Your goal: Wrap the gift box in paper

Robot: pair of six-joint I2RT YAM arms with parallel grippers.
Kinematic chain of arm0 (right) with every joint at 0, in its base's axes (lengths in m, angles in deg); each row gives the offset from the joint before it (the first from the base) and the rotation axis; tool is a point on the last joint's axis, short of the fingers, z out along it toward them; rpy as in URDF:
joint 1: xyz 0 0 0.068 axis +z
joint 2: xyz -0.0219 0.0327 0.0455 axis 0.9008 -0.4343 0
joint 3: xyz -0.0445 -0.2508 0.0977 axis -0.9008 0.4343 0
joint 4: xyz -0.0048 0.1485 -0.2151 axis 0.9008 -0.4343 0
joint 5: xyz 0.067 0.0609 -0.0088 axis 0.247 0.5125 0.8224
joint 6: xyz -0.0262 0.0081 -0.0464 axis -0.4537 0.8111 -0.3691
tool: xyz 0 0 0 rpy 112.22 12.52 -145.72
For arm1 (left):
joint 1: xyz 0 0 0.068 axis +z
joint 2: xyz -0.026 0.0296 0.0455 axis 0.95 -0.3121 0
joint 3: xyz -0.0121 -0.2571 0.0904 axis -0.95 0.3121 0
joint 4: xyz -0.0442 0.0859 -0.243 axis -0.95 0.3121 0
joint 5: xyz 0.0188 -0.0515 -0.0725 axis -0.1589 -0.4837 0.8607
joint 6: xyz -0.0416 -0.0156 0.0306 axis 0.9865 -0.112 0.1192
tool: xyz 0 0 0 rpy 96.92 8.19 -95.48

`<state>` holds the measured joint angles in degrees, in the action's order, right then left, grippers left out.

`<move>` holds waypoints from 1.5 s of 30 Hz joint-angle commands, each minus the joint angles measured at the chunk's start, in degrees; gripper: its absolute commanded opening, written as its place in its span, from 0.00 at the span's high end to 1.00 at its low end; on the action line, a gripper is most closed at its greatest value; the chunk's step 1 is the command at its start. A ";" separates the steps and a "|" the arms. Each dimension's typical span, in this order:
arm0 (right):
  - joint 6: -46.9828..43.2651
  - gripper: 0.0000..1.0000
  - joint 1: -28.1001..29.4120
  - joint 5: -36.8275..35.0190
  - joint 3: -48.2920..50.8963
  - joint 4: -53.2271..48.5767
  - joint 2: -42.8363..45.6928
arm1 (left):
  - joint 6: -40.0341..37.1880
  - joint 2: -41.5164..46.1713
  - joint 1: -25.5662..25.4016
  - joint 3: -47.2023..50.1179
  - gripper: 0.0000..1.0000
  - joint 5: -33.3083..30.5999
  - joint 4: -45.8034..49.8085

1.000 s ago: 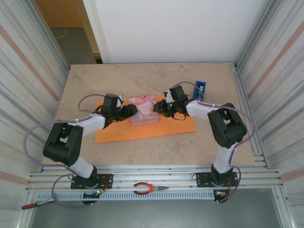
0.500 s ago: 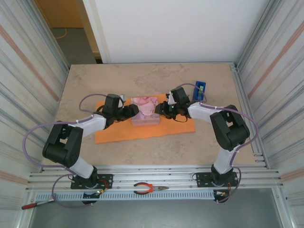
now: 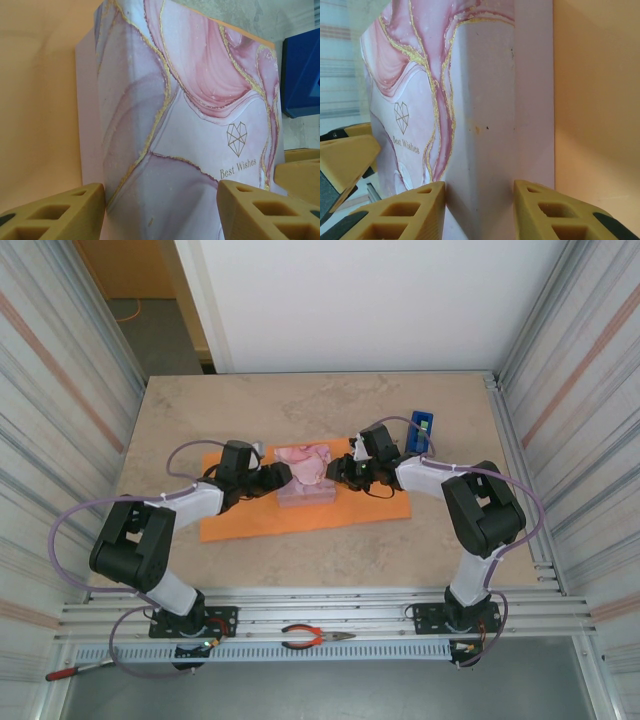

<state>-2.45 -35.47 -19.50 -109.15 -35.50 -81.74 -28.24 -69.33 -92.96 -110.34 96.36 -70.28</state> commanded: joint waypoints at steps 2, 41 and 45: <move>0.75 0.62 0.03 0.84 -1.23 0.00 0.63 | -1.18 -0.15 -0.56 0.52 0.39 0.02 -1.14; -4.38 0.44 -12.83 -3.79 10.63 -10.12 16.64 | -4.76 7.04 5.27 -0.08 0.28 0.48 4.31; -7.66 0.39 -18.29 -8.36 15.19 -17.98 23.92 | -7.06 11.15 5.42 -1.00 0.24 0.28 8.16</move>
<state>-6.03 -51.20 -23.39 -96.30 -44.57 -62.07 -32.23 -61.44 -87.52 -110.34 96.38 -66.00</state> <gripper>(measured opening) 0.603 0.752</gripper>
